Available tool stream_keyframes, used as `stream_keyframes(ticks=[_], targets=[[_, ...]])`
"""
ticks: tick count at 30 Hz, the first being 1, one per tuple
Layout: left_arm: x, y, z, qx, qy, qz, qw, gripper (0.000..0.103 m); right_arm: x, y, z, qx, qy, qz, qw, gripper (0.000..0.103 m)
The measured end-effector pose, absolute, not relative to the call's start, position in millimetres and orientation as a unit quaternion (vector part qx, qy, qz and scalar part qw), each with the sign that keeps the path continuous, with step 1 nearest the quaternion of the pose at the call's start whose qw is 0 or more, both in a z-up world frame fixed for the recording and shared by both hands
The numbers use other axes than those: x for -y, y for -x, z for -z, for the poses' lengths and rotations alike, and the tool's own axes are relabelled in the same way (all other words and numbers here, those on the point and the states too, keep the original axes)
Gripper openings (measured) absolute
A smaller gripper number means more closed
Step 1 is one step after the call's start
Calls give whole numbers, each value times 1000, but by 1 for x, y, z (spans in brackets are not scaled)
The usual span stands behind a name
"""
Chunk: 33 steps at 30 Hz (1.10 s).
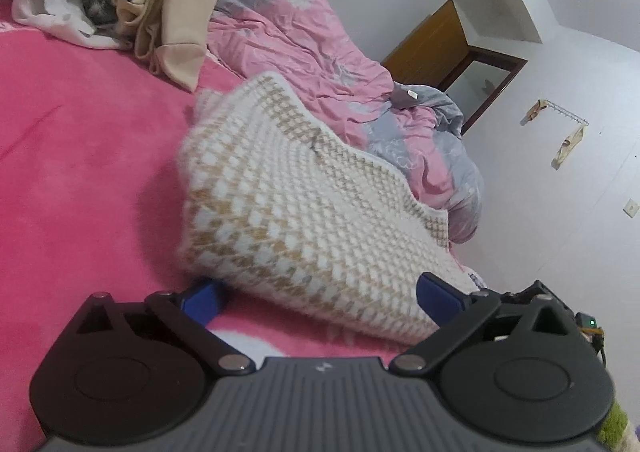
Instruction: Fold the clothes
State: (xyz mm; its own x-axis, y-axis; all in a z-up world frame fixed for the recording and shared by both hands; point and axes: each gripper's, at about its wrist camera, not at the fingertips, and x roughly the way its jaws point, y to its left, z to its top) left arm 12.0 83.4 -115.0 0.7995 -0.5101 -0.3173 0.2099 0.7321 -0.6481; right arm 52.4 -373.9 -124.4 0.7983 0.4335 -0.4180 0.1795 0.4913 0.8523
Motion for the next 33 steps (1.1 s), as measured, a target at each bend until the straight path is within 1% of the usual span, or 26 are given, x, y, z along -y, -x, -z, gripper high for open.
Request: stream_keyframes(ticks=[4, 7, 8, 10, 11, 12, 13, 14, 17, 18, 19, 20, 25, 28, 29, 30, 31, 32, 33], targets=[[-77, -23, 118, -231, 324, 194, 897, 101, 375, -58, 129, -293, -520, -79, 798, 84], [-73, -31, 117, -220, 344, 178, 895, 99, 377, -62, 132, -283, -536, -79, 791, 84], [-72, -34, 117, -217, 350, 171, 895, 95, 377, -64, 133, -279, -540, -79, 790, 83], [-70, -43, 116, -220, 357, 149, 895, 80, 377, -71, 136, -272, -539, -77, 794, 81], [-69, -47, 116, -227, 359, 134, 895, 63, 377, -74, 137, -268, -538, -76, 796, 73], [-69, -52, 116, -237, 360, 119, 894, 42, 377, -78, 138, -264, -538, -75, 797, 65], [-70, -56, 116, -247, 363, 110, 892, 36, 377, -81, 140, -260, -537, -73, 799, 46], [-71, -58, 116, -252, 369, 111, 888, 24, 377, -83, 141, -257, -536, -73, 801, 28], [-73, -49, 107, -242, 359, 112, 894, 12, 380, -80, 143, -246, -534, -78, 805, 18], [-73, -44, 102, -235, 349, 113, 900, 11, 380, -78, 142, -241, -532, -82, 807, 15], [-72, -38, 97, -229, 342, 115, 904, 11, 381, -72, 138, -232, -526, -91, 813, 10], [-71, -32, 93, -226, 336, 119, 907, 11, 383, -66, 134, -223, -521, -99, 818, 8], [-67, 10, 76, -222, 302, 143, 916, 11, 395, -30, 122, -211, -507, -134, 825, 7], [-69, 39, 78, -238, 284, 156, 916, 11, 402, 0, 122, -217, -504, -149, 823, 7], [-69, 44, 83, -250, 278, 159, 914, 14, 403, 10, 123, -223, -500, -155, 822, 7], [-70, 46, 88, -267, 269, 165, 911, 21, 405, 17, 126, -232, -494, -161, 822, 7], [-73, 47, 93, -284, 264, 168, 906, 25, 408, 22, 130, -243, -490, -166, 821, 9], [-77, 48, 97, -296, 267, 169, 902, 33, 410, 25, 135, -255, -488, -165, 818, 14], [-82, 50, 100, -304, 270, 170, 898, 40, 413, 28, 140, -267, -487, -164, 815, 16]])
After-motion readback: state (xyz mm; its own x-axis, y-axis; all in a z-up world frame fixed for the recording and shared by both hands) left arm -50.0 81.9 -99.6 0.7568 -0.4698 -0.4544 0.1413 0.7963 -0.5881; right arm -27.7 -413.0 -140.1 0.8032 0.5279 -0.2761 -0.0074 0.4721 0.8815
